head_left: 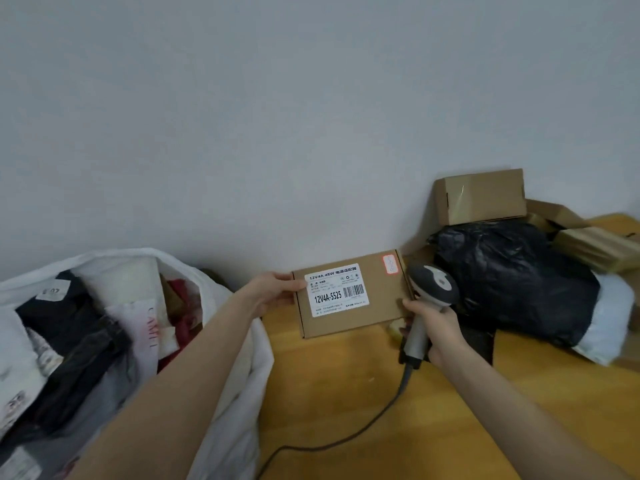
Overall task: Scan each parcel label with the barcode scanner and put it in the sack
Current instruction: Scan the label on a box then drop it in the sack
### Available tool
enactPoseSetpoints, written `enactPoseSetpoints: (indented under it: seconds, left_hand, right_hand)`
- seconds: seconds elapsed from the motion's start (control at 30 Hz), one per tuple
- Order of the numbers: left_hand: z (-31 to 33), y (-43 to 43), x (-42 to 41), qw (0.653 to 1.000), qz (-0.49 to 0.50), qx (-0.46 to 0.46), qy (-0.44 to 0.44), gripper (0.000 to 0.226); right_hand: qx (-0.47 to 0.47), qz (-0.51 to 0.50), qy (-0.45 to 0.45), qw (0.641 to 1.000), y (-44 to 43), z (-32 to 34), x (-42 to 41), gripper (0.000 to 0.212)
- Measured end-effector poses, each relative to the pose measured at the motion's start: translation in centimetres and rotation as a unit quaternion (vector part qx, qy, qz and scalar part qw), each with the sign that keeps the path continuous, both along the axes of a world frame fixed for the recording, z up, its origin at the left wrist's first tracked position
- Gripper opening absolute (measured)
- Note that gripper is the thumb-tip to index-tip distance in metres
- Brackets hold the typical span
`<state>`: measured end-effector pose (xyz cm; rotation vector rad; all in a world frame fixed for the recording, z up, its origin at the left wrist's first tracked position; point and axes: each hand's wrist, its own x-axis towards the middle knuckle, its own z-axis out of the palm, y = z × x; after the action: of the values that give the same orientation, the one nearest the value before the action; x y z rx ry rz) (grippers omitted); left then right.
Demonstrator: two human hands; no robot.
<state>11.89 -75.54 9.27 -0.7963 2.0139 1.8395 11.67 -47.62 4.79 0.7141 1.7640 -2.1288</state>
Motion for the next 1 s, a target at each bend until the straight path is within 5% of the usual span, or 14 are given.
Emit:
enactPoseSetpoints:
  seconds: [0.13,0.27,1.0]
  left_hand:
    - [0.2,-0.5,1.1,0.997,0.023,-0.043,0.068,0.021]
    - [0.8,-0.1,2.4,0.992,0.041,-0.042,0.114,0.024]
    - [2.3,3.8,8.9,0.977,0.117,-0.049,0.173,0.029]
  right_hand:
    - [0.055,-0.010,0.051,0.997,-0.4,1.9,4.5,0.044]
    - [0.036,0.085,0.091,0.992,-1.6,4.8,10.2,0.010]
    - [0.059,0.182,0.109,0.975,1.8,7.1,18.4,0.019]
